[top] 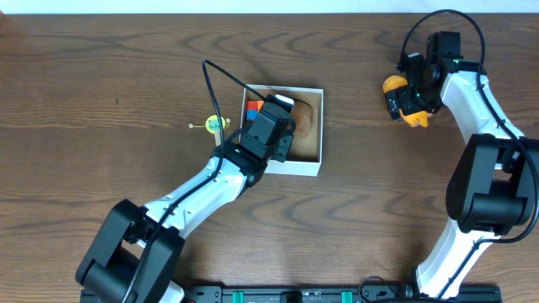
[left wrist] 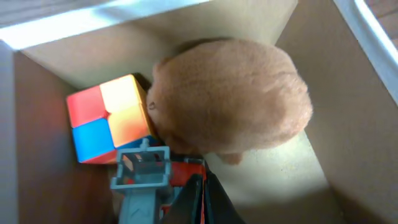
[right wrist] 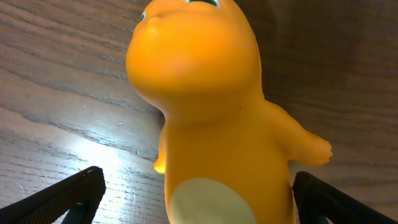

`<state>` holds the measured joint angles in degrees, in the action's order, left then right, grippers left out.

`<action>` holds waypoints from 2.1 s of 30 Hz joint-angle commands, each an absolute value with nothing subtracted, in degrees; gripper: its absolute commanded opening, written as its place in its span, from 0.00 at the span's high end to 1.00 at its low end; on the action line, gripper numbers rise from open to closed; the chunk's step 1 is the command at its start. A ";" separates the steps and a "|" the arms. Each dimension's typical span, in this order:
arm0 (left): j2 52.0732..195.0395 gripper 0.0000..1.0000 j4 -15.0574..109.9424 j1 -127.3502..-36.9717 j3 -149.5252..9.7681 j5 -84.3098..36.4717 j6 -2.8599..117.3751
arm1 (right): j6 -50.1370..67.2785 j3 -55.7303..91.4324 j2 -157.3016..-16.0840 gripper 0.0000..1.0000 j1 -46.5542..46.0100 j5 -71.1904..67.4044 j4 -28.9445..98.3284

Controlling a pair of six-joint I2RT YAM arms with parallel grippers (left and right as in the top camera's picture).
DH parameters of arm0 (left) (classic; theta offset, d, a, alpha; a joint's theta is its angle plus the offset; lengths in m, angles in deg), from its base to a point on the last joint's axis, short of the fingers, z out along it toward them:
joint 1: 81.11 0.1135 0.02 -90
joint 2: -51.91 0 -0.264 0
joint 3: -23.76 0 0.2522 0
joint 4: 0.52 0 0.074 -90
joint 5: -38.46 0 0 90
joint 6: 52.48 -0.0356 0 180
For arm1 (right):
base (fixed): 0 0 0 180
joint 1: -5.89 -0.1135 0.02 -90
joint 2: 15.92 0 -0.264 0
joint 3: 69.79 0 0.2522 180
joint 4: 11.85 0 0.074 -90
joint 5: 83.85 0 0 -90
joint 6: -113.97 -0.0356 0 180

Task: Pack container
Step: 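Open the left gripper and lift it out of the box, then lower the left gripper onto the yellow cat rattle and grasp it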

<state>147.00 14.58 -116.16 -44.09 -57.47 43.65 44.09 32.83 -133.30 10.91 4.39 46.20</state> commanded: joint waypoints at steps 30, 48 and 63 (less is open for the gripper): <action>134.61 0.51 31.80 -92.25 -46.49 -71.15 51.63 | 44.18 32.99 -133.70 0.01 10.47 3.98 46.24; 151.72 0.51 24.79 -90.08 -46.49 -53.08 51.85 | 44.18 32.99 -133.70 0.01 10.47 3.98 46.24; 155.41 0.52 24.20 -94.48 -46.49 -51.96 55.24 | 44.18 32.99 -133.70 0.01 10.47 3.98 46.24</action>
<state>153.10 24.07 -93.30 -45.68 -52.75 54.32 44.09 32.81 -133.30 10.91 4.39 46.20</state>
